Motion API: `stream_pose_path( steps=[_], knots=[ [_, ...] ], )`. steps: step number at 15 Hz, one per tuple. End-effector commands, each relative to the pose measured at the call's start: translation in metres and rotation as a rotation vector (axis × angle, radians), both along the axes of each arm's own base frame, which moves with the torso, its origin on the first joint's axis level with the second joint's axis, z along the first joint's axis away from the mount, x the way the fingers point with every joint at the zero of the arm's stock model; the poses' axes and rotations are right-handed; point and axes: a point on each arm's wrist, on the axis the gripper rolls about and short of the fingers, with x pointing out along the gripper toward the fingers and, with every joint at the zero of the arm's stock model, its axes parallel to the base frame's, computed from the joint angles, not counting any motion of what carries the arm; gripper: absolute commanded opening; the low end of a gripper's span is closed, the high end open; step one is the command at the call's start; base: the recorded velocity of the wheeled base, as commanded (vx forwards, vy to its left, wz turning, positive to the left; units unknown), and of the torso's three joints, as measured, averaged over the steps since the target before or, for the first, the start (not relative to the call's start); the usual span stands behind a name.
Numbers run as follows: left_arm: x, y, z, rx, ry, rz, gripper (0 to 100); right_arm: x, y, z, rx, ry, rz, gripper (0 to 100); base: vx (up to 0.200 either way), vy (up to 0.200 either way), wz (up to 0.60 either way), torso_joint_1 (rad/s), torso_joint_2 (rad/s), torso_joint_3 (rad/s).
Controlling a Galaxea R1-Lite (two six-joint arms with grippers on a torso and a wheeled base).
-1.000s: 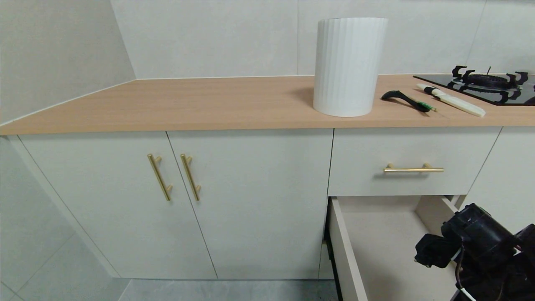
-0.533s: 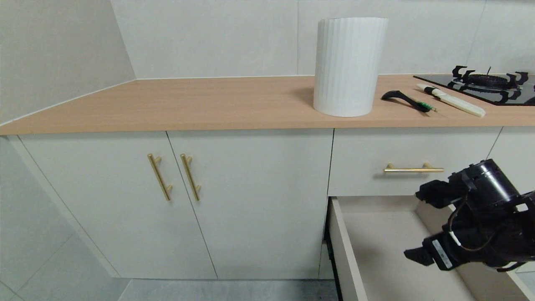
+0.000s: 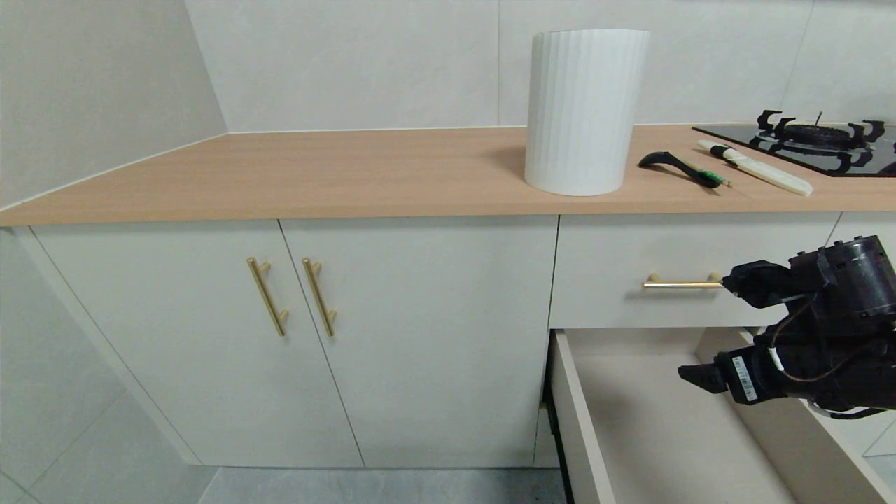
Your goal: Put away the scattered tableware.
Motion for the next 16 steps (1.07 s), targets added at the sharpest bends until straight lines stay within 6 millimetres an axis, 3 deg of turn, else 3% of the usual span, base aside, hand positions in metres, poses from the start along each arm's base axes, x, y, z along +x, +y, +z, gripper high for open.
stream_pose_path(
  steps=[1,6,16],
  knots=[
    [0.0000,0.0000,0.0000,0.000,0.000,0.001,100,-0.0055,-0.0022,0.0083,0.010,-0.033,-0.001,100,0.000,0.000,0.00,0.000,0.00,0.000],
    [0.0000,0.0000,0.0000,0.000,0.000,0.001,100,-0.0095,-0.0035,0.0132,0.017,-0.054,-0.001,100,0.000,0.000,0.00,0.066,-0.23,-0.230],
    [0.0000,0.0000,0.0000,0.000,0.000,0.001,100,-0.0094,-0.0038,0.0132,0.016,-0.054,-0.004,100,0.000,0.000,0.00,0.182,-0.50,-0.286]
  ],
)
